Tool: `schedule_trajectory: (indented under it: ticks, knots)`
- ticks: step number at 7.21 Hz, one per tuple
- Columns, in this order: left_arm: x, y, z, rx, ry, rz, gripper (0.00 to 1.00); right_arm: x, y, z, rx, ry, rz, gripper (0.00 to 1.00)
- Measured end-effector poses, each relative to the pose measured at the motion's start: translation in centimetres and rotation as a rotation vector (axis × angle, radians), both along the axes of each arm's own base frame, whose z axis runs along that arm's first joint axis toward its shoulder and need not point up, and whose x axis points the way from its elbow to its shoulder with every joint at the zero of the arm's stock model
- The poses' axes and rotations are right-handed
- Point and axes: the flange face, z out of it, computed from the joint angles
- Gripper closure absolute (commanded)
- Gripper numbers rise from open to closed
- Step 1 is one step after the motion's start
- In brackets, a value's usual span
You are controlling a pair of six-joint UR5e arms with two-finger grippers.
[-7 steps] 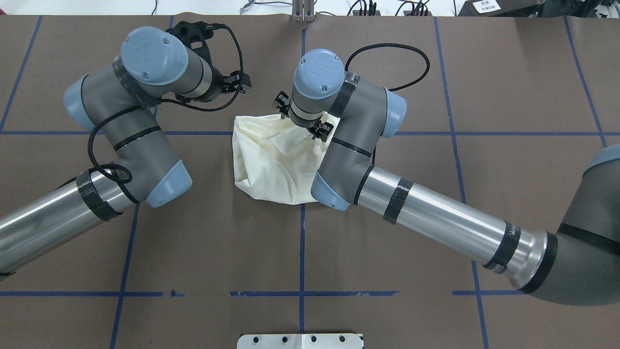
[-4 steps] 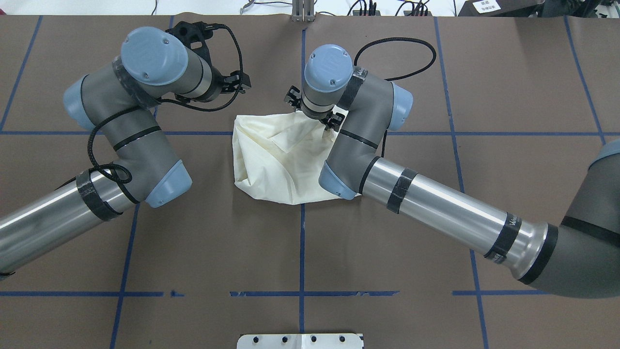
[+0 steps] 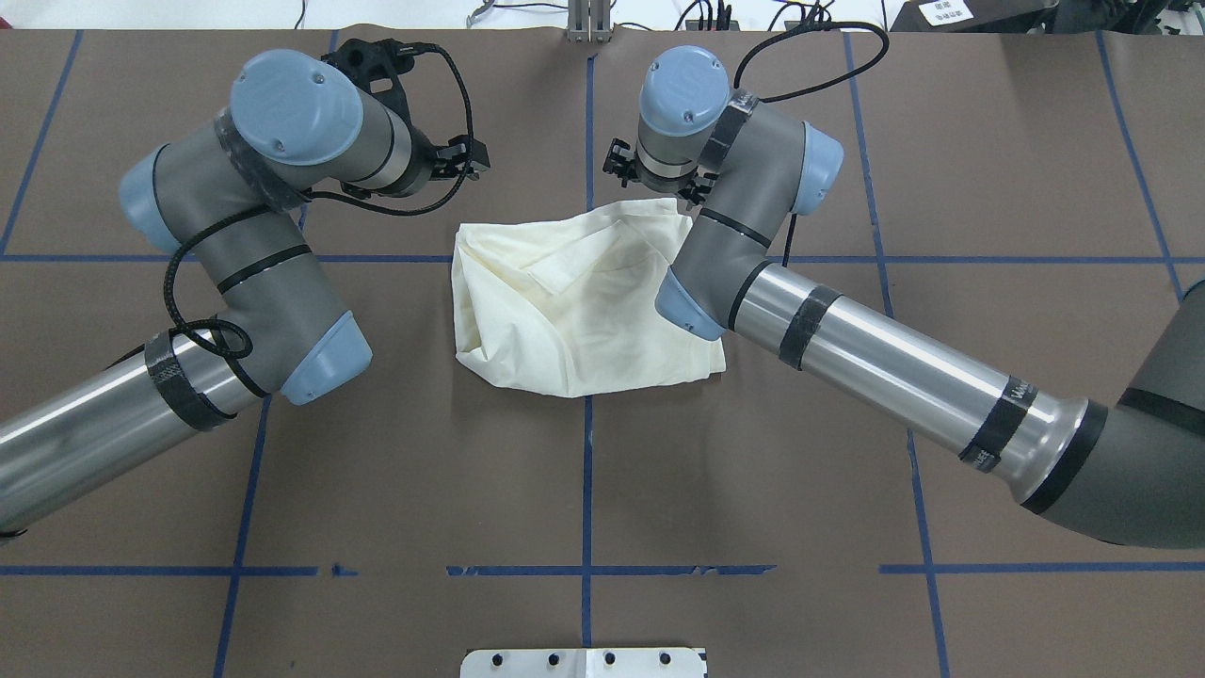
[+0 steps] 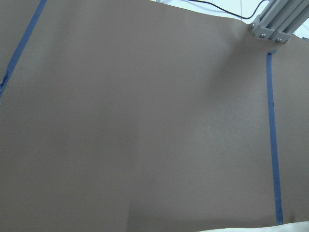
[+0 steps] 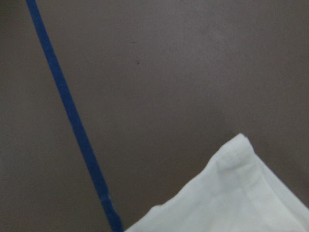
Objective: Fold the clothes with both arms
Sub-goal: 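Raise the right gripper away while the left gripper moves to the shirt's edge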
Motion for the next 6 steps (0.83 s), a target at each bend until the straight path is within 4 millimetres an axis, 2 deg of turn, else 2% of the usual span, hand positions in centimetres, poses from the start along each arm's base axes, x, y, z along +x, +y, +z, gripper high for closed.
schedule_trajectory:
  ticks: [1,3,4,6]
  knots:
    - [-0.1,0.1,0.3,0.000,0.004,0.007,0.00,1.2,-1.2,-0.7,0.019,0.001,-0.002,0.00]
    - [0.1,2.0,3.2,0.023,0.086,0.071,0.00,4.4,-3.4,-2.5,0.039,-0.024,-0.036,0.00]
    - [0.7,3.8,4.5,0.021,0.150,0.118,0.00,6.8,-4.5,-3.3,0.031,-0.034,-0.067,0.00]
    - [3.8,7.6,4.7,-0.025,0.224,0.194,0.00,11.5,-5.9,-4.9,0.012,-0.031,-0.123,0.00]
